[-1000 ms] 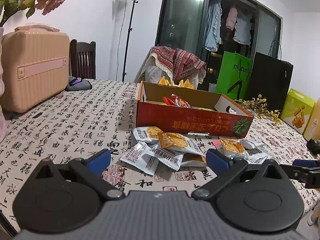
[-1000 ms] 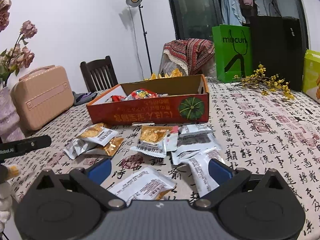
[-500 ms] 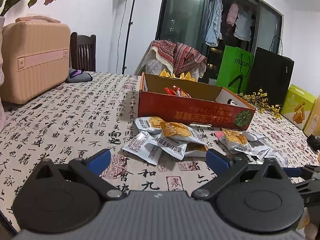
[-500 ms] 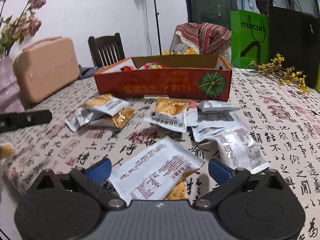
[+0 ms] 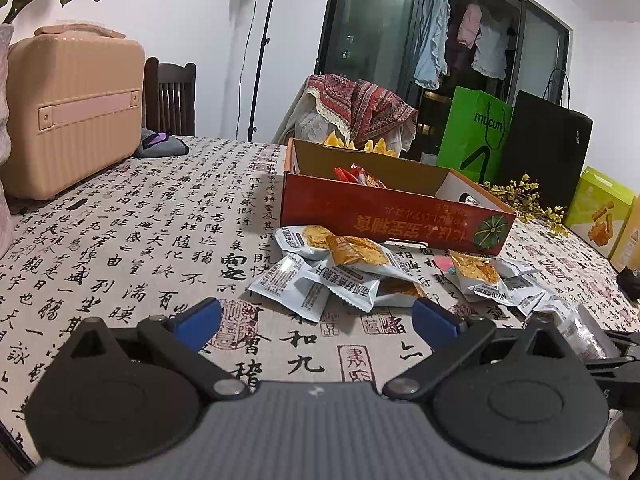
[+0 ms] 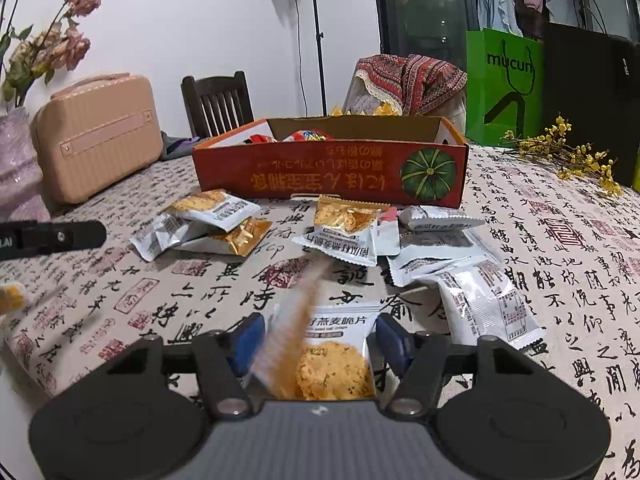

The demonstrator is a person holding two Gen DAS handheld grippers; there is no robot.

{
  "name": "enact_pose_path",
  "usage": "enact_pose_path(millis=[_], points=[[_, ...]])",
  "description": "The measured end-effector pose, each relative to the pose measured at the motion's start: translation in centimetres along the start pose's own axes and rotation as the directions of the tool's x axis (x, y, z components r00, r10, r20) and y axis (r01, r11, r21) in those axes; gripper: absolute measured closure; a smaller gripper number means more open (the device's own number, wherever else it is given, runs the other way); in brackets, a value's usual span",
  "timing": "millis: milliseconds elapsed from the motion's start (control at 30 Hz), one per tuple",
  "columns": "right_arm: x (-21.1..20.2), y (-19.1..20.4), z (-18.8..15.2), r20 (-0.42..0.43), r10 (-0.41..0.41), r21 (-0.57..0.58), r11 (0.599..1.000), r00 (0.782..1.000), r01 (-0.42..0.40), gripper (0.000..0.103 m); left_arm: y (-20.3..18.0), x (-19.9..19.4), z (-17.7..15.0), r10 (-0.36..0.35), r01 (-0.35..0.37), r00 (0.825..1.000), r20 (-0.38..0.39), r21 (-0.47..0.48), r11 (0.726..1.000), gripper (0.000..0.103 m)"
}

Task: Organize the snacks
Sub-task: 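Grasp a pumpkin-seed oat crisp packet with the right tool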

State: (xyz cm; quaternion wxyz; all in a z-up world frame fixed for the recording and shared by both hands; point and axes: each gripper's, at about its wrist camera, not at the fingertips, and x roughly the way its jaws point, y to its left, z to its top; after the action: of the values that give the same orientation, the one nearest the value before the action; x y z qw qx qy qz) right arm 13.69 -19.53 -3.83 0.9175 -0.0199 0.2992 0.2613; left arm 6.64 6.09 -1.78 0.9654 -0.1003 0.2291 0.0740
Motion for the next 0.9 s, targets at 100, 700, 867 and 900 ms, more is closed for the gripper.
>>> enact_pose_path(millis=[100,700,867,900], points=[[-0.4,0.0,0.1,0.022,0.001,-0.001,1.000,1.000,-0.001,0.050,0.0,0.0,0.0,0.002,-0.002,1.000,-0.002,0.000,1.000,0.000],[-1.5,-0.4,0.3,0.094,0.025,0.016,1.000,0.995,-0.026,0.083,0.1,0.3,-0.3,0.012,-0.012,1.000,-0.021,-0.008,1.000,0.000],[-1.3,-0.6,1.1,0.115,0.003,0.010,1.000,0.993,-0.004,0.086,0.0,0.6,-0.3,0.007,-0.007,1.000,-0.028,-0.004,1.000,0.000],[-1.2,-0.7,1.3,0.121,-0.002,0.013,1.000,0.993,0.000,0.087,-0.1,0.6,-0.4,0.005,-0.005,1.000,-0.030,-0.005,1.000,0.000]])
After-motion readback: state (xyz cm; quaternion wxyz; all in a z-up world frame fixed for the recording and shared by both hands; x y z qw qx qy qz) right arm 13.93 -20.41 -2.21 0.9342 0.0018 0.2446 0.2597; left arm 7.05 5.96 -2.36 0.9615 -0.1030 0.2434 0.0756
